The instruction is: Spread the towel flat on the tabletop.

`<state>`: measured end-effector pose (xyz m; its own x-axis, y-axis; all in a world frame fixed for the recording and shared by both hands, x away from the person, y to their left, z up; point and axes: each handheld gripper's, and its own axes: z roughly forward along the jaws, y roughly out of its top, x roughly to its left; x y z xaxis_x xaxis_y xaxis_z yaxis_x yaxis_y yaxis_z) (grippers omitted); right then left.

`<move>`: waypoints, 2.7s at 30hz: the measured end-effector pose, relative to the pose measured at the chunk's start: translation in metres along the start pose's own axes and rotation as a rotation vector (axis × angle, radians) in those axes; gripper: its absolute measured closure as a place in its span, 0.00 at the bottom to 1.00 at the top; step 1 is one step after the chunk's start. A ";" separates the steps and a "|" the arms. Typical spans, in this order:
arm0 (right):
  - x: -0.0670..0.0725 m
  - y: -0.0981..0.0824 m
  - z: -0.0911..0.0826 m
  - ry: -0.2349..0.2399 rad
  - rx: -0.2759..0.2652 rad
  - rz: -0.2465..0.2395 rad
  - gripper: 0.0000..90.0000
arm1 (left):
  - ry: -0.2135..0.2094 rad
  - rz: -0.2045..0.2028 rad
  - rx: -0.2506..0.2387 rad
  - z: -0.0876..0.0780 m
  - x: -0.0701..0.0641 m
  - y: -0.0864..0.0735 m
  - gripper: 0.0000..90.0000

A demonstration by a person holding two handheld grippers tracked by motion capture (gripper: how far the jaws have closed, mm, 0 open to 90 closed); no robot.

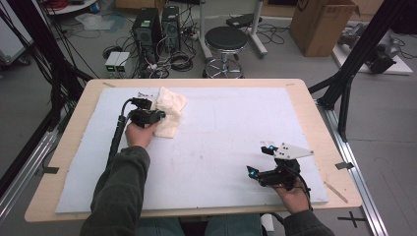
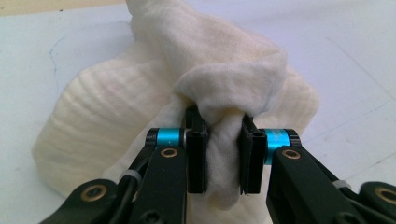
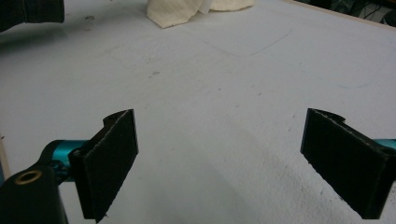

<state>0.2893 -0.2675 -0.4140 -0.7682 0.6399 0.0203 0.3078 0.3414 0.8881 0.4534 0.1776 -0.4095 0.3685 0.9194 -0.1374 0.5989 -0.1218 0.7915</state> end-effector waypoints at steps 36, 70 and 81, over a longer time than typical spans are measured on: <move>0.004 -0.001 0.002 0.005 0.012 -0.018 0.12 | -0.183 0.075 -0.106 -0.065 -0.073 0.007 0.85; 0.005 -0.002 -0.001 0.001 0.010 -0.019 0.12 | -0.253 0.038 -0.171 -0.058 -0.149 -0.050 0.85; 0.004 -0.003 -0.001 0.000 0.012 -0.016 0.12 | -0.227 0.015 -0.084 -0.018 -0.154 -0.064 0.82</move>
<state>0.2845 -0.2664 -0.4157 -0.7731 0.6342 0.0057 0.3019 0.3601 0.8827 0.3454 0.0510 -0.4287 0.5325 0.8092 -0.2482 0.5346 -0.0943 0.8398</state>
